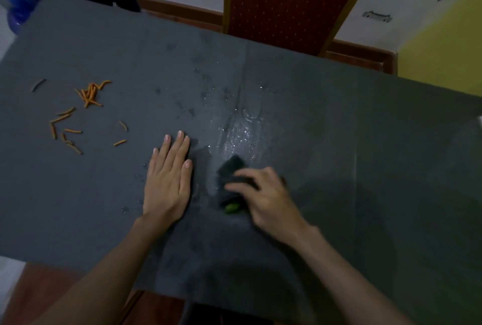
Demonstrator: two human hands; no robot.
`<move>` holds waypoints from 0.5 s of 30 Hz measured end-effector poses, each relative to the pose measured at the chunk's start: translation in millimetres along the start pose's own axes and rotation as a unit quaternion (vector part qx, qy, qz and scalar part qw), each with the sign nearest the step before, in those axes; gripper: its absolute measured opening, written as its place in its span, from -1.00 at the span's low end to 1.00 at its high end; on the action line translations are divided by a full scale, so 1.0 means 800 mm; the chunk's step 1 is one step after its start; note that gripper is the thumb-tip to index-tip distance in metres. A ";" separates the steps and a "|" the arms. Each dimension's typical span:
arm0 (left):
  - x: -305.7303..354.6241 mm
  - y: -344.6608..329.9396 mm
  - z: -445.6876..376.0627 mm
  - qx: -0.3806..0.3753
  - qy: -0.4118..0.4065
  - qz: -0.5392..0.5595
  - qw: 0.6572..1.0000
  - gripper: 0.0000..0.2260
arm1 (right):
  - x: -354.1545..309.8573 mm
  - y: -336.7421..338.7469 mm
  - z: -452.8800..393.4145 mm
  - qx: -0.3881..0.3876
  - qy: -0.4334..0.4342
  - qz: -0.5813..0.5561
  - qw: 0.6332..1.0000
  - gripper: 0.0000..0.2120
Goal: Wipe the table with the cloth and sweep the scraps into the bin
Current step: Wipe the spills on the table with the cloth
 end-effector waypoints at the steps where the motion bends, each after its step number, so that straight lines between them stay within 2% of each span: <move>1: 0.002 0.002 -0.001 0.006 0.007 0.004 1.000 -0.53 | 0.033 0.018 -0.002 0.046 -0.033 0.015 0.998 -0.63; 3: 0.007 0.006 -0.007 0.020 0.022 -0.012 0.999 -0.51 | 0.119 0.054 -0.016 0.147 -0.173 0.069 0.971 -0.62; 4: 0.009 0.007 -0.013 0.026 0.028 -0.029 0.999 -0.51 | 0.163 0.069 -0.026 0.179 -0.262 0.094 0.944 -0.62; 6: 0.010 0.007 -0.037 0.033 0.038 -0.058 0.997 -0.50 | 0.230 0.084 -0.053 0.215 -0.427 0.117 0.870 -0.68; 8: 0.005 0.007 -0.068 0.030 0.048 -0.071 0.996 -0.51 | 0.261 0.083 -0.092 0.215 -0.514 0.129 0.820 -0.69; 9: 0.002 0.006 -0.082 0.028 0.050 -0.073 0.996 -0.51 | 0.262 0.078 -0.118 0.204 -0.516 0.135 0.821 -0.68; 11: -0.006 0.005 -0.102 0.017 0.051 -0.074 0.996 -0.51 | 0.241 0.055 -0.168 0.163 -0.460 0.140 0.861 -0.66; 15: -0.014 0.004 -0.108 0.018 0.043 -0.070 0.996 -0.49 | 0.130 0.001 -0.203 0.072 -0.222 0.111 0.966 -0.59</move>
Point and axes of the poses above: each hand's wrist, its own z-axis away from the middle knuckle, its own y-axis out of the back of the hand, x = y × z, the point moved 5 cm from there along -z, towards the middle knuckle, and after that the axes turned 5 degrees about z, right-handed, at the moved point
